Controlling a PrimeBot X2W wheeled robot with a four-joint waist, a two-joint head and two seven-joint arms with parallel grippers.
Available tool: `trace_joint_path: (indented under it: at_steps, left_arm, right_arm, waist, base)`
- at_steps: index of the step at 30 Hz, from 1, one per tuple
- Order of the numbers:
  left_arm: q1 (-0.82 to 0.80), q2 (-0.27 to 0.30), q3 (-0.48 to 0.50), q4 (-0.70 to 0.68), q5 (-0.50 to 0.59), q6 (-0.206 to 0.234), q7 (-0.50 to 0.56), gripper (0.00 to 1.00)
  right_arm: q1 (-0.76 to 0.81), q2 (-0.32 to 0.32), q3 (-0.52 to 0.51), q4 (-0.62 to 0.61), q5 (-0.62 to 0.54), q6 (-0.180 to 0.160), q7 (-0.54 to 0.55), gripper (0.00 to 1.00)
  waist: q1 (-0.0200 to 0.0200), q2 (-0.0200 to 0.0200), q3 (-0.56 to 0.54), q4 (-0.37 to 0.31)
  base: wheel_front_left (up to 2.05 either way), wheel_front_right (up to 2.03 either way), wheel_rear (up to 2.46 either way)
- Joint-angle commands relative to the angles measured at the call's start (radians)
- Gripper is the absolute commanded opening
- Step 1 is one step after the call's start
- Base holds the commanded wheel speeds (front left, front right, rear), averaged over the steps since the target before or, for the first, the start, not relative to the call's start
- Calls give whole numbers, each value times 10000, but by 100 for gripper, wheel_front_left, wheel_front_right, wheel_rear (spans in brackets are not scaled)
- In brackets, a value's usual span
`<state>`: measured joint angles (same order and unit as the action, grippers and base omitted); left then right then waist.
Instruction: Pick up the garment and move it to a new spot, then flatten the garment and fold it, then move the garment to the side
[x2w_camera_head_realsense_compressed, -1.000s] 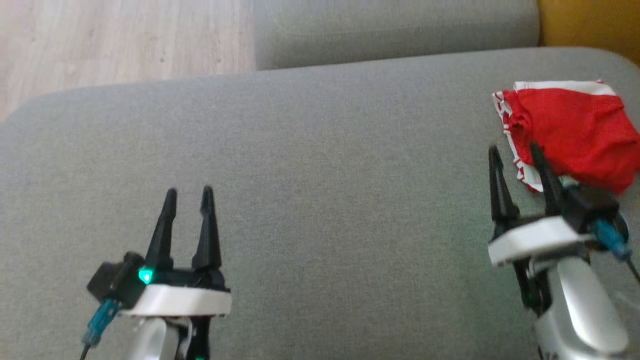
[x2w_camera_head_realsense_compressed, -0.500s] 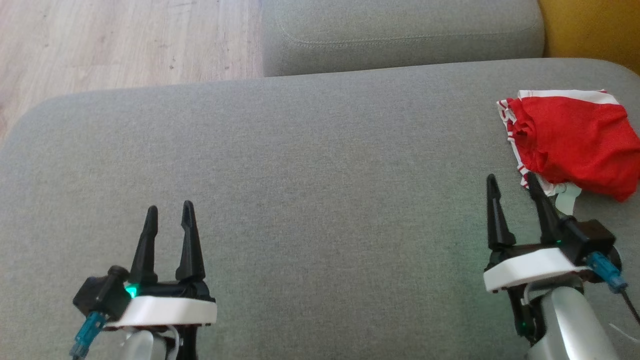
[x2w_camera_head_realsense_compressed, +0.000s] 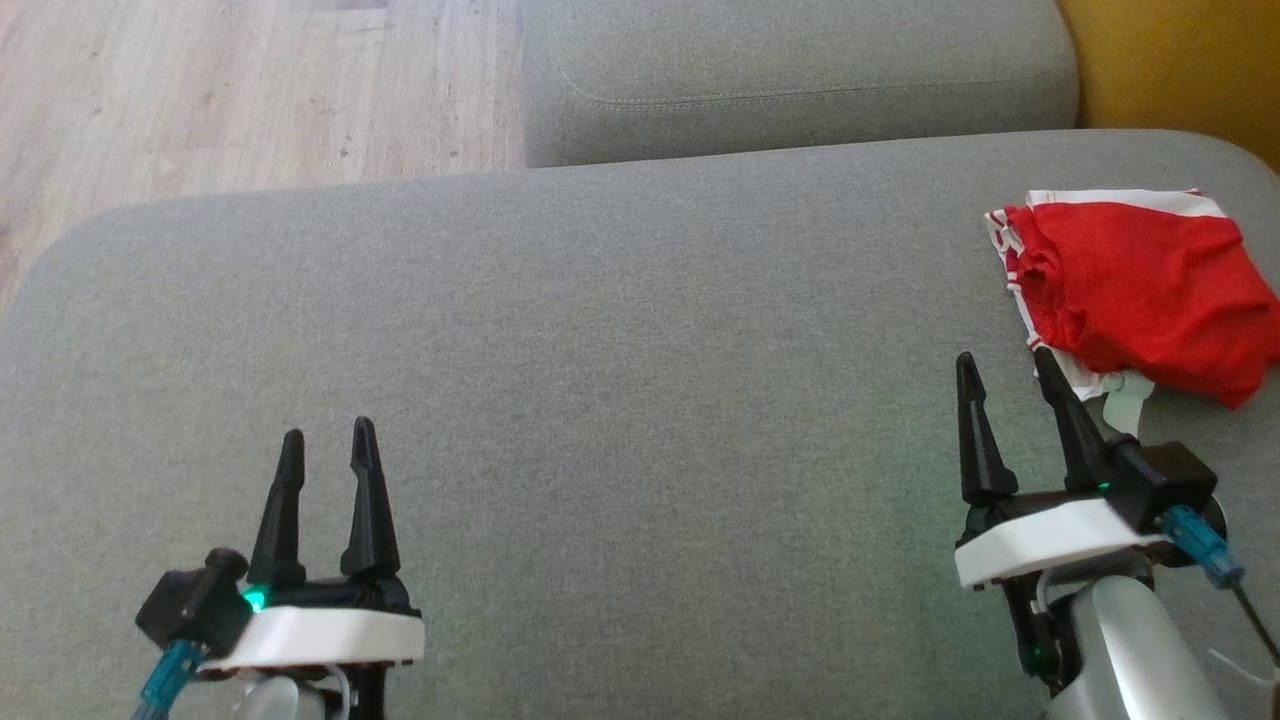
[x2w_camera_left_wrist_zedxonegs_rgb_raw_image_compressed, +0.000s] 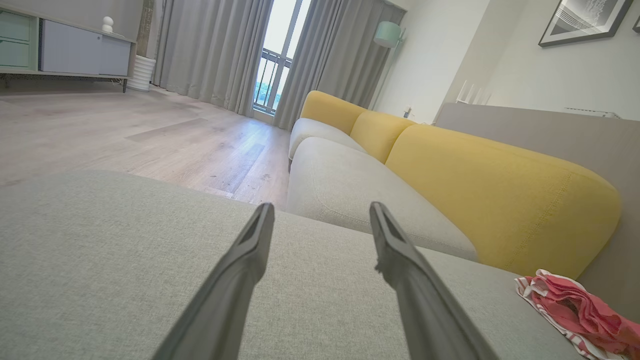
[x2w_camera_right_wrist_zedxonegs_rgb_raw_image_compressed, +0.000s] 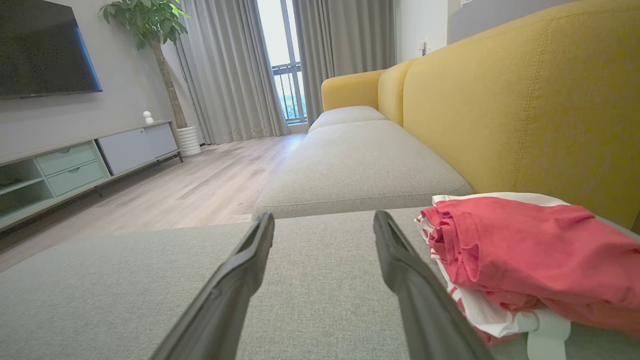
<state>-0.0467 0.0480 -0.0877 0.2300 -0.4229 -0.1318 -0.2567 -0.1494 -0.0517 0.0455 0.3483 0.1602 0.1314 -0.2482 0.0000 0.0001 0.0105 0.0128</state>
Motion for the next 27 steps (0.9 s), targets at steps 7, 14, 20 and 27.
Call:
trace_joint_path:
  at_steps: [7, 14, 20, 27]
  left_arm:
    - [-265, 23, 434, -344, -51, 39, -51, 100]
    - [293, -4, -21, 578, -67, -4, 20, 0]
    - [249, 4, 68, 562, -646, -3, 191, 0]
    - [197, 13, 175, 539, -1317, -2, 392, 0]
  right_arm:
    - [-116, 14, 304, -304, 126, -7, -132, 100]
    - [285, 17, 86, 602, 163, 2, 41, 0]
    - [287, 17, 0, 528, 856, 1, 218, 0]
    - [300, 17, -92, 429, 1663, 1, 417, 0]
  waist:
    - [0, -1, 4, 2]
    - [0, -1, 8, 8]
    - [0, -1, 4, 1]
    - [0, -1, 0, -7]
  base:
    - [0, 0, 0]
    - [0, 0, 0]
    - [0, 0, 0]
    - [0, 0, 0]
